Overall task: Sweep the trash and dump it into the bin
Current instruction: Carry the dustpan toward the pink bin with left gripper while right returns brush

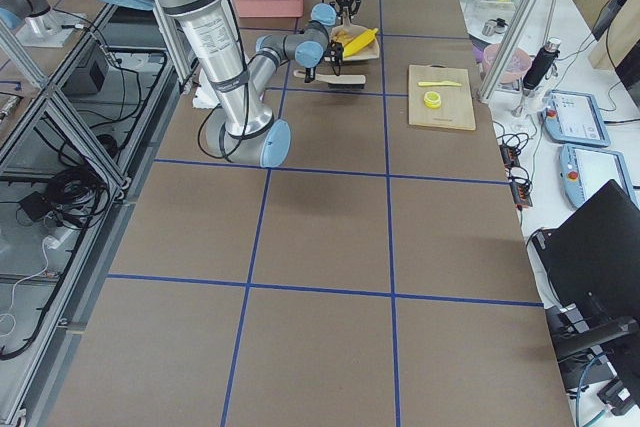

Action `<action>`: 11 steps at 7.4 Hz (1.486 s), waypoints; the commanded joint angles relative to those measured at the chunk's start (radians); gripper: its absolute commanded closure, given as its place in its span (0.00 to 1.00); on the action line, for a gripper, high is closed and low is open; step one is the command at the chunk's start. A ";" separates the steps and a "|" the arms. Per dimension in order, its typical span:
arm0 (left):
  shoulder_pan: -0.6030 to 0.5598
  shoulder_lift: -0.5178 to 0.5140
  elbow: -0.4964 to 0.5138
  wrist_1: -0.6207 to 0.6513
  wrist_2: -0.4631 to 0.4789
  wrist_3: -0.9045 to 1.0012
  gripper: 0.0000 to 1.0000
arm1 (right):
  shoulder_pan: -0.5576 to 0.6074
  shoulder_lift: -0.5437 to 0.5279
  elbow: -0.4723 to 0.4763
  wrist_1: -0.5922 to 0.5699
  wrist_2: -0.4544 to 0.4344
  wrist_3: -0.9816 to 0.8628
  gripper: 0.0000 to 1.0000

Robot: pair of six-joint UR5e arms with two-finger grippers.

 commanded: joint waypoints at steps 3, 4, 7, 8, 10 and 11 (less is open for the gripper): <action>-0.064 0.184 -0.145 -0.042 0.000 -0.158 1.00 | 0.166 -0.229 0.292 -0.239 0.002 -0.247 1.00; -0.073 0.227 -0.157 -0.059 -0.008 -0.170 1.00 | 0.232 -0.288 0.359 -0.306 0.009 -0.371 1.00; -0.110 0.281 -0.156 -0.128 -0.005 -0.212 1.00 | 0.374 -0.573 0.473 -0.302 0.009 -0.620 1.00; -0.115 0.289 -0.139 -0.178 0.001 -0.287 1.00 | 0.411 -0.664 0.467 -0.229 0.009 -0.632 1.00; -0.170 0.339 -0.133 -0.220 0.001 -0.303 1.00 | 0.470 -0.796 0.417 -0.132 0.029 -0.633 1.00; -0.196 0.339 -0.121 -0.220 0.000 -0.332 1.00 | 0.517 -0.818 0.359 -0.086 0.063 -0.636 1.00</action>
